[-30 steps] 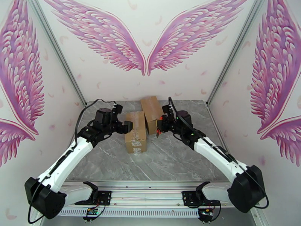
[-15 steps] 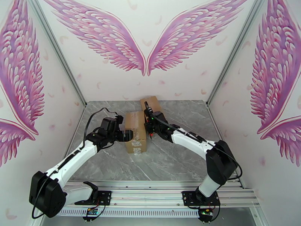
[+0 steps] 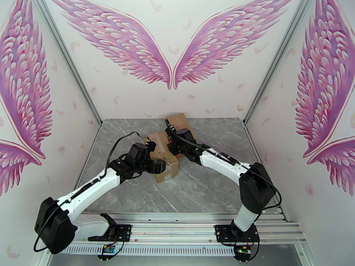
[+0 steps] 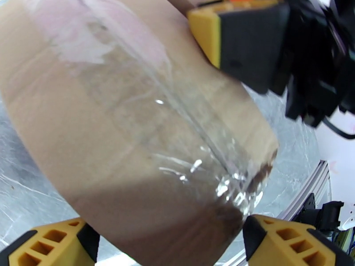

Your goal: Unpack the express box

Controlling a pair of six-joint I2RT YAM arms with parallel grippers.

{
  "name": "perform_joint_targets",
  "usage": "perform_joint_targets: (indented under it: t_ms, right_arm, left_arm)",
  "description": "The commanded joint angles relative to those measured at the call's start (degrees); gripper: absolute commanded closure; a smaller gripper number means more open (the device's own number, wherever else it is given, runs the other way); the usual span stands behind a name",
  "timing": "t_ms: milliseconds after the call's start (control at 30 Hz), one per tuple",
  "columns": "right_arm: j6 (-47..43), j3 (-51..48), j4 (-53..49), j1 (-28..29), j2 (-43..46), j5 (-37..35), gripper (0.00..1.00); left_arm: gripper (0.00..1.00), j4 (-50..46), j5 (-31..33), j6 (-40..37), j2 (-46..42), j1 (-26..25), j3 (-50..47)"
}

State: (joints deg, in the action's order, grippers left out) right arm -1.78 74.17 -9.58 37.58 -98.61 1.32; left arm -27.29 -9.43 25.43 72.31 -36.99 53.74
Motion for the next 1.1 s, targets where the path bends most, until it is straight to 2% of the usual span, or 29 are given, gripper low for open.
perform_joint_targets:
  t_ms: [0, 133, 267, 333, 400, 600, 733, 800, 933, 1067]
  right_arm:
    - [-2.1, -1.6, -2.0, 2.7, 3.4, 9.2, 0.92]
    - [-4.0, -2.0, -4.3, 2.6, 4.8, 6.2, 0.92]
    - [-4.5, -0.9, -6.0, 2.1, 6.3, -0.2, 0.92]
    - [-4.8, 0.0, -6.6, 1.9, 7.2, -1.0, 0.92]
    - [-4.2, 1.1, -7.4, 1.9, 7.9, -2.6, 0.92]
    - [-3.6, 3.0, -7.5, 1.9, 9.1, -6.5, 0.92]
    - [-1.9, 5.0, -5.0, 1.9, 10.3, -6.7, 0.93]
    - [0.1, 5.5, -2.4, 2.0, 10.9, -6.2, 0.94]
    - [2.5, 3.9, 7.2, 2.7, 11.3, -5.6, 0.95]
    - [5.1, 5.1, 11.6, 3.8, 8.7, -5.3, 0.96]
  left_arm:
    - [0.10, 2.8, -2.7, 1.0, -0.9, -3.9, 0.3]
    - [0.10, -0.4, 0.3, 2.4, -5.3, -4.9, -0.3]
    - [0.09, -6.4, 7.3, 0.0, -12.8, -4.4, 1.8]
    - [0.09, -9.1, 9.7, -2.4, -15.1, -1.9, 3.9]
    - [0.09, -11.2, 9.2, -4.9, -15.8, 2.7, 6.3]
    - [0.10, -14.2, 2.0, -12.6, -11.4, 16.7, 11.4]
    - [0.12, -10.4, -9.2, -11.9, -3.5, 27.5, 13.6]
    - [0.14, -9.1, -11.0, -12.8, 0.5, 29.6, 14.9]
    - [0.17, -8.5, -12.7, -16.6, 7.4, 30.5, 17.8]
    - [0.19, -2.5, -17.3, -14.9, 10.7, 31.2, 16.1]
